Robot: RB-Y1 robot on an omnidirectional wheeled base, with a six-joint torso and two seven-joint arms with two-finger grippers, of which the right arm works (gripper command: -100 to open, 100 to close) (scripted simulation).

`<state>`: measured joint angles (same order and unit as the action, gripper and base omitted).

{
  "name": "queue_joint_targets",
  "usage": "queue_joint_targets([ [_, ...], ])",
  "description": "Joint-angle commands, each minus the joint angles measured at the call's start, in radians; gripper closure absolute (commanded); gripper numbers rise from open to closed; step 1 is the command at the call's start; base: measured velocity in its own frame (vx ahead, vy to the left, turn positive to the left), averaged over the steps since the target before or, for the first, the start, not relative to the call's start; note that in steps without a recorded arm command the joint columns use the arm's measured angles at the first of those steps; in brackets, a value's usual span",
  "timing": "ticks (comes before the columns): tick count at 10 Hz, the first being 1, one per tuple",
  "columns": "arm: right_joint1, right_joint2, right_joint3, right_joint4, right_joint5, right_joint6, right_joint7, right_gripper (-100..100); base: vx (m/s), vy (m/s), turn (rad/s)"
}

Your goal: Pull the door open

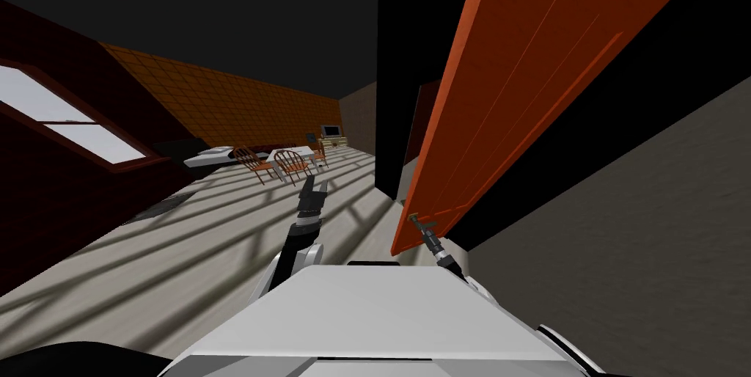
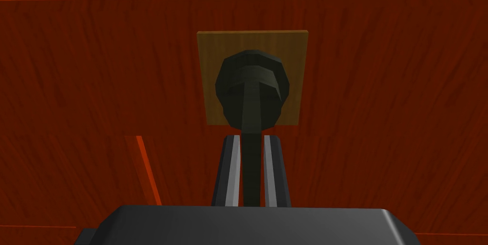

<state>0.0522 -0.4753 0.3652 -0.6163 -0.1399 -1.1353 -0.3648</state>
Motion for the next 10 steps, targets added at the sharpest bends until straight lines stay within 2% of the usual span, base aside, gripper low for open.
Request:
queue_joint_targets([
  [1,0.004,0.005,0.008,0.033,0.004,-0.029,-0.003,100,0.005,0.006,0.008],
  [2,0.013,0.001,0.012,0.069,0.004,-0.074,-0.008,100,0.001,0.008,0.048],
  [3,0.013,0.001,0.012,0.069,0.004,-0.074,-0.008,100,0.0,0.005,0.025],
  [5,0.022,-0.004,0.017,0.109,0.004,-0.124,-0.013,100,0.002,0.001,0.032],
  [7,0.022,-0.004,0.017,0.109,0.004,-0.124,-0.013,100,0.0,0.0,0.0],
  [8,0.027,-0.007,0.019,0.129,0.004,-0.151,-0.016,100,0.002,0.003,0.032],
  [10,0.027,-0.007,0.019,0.129,0.004,-0.151,-0.016,100,0.001,0.002,0.007],
])
